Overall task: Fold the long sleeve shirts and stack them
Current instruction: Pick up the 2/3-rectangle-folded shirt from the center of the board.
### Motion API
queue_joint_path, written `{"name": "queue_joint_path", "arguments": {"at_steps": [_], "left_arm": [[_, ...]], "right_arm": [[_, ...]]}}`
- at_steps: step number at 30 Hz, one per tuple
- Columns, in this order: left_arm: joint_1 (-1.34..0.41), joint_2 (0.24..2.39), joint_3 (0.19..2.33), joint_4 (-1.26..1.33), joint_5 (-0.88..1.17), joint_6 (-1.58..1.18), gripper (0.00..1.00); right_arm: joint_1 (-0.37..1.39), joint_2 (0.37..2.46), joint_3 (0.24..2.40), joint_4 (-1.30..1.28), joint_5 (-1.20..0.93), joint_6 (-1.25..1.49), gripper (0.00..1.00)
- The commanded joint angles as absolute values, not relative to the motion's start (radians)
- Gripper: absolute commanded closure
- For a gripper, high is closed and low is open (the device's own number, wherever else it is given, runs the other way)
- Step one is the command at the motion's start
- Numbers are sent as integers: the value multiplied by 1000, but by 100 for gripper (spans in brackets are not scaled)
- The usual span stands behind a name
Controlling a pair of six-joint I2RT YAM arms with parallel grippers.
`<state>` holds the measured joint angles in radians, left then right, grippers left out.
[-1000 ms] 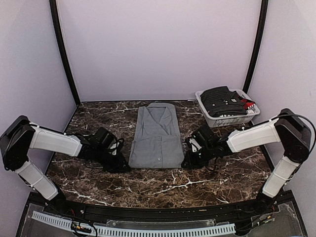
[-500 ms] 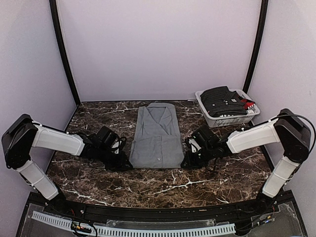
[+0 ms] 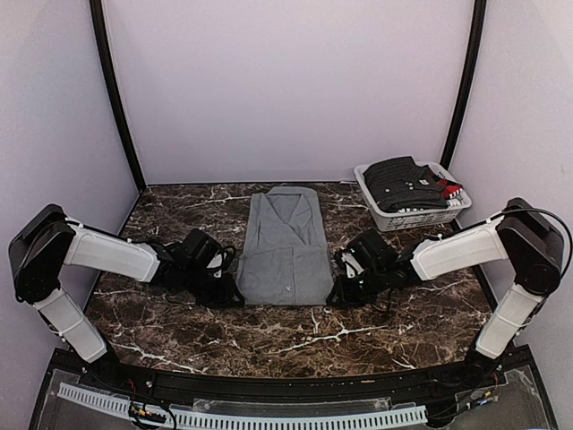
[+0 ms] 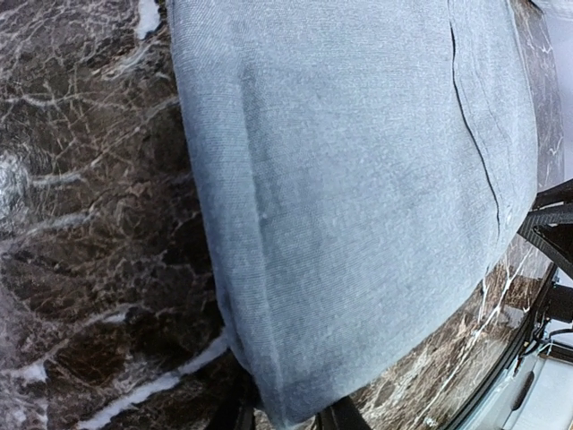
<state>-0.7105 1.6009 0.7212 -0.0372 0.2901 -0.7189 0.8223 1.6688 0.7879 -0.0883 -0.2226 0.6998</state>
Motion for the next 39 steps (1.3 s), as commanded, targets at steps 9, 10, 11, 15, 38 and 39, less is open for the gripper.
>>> {"name": "queue_joint_path", "arguments": {"at_steps": [9,10,11,15,38,39], "left_arm": [[-732,1622,729,-39,243,-705,100],[-733,1614,728,-45,243,-706,100],[-734,1608,725,-48,242,-708,100],[-746,1563,716,-91,246,-718,100],[-852,1227,924,-428,218,-808,100],[-801,1272,947,-410,245,-783,100]], "right_arm": [[839,1685,751,-54,-190,709,95],[840,1679,748,-55,-188,709,99],[842,1674,744,-57,-186,709,100],[859,1627,724,-70,-173,709,100],[910,1310,995,-383,-64,710,100],[878,1344,1034,-371,-76,686,100]]}}
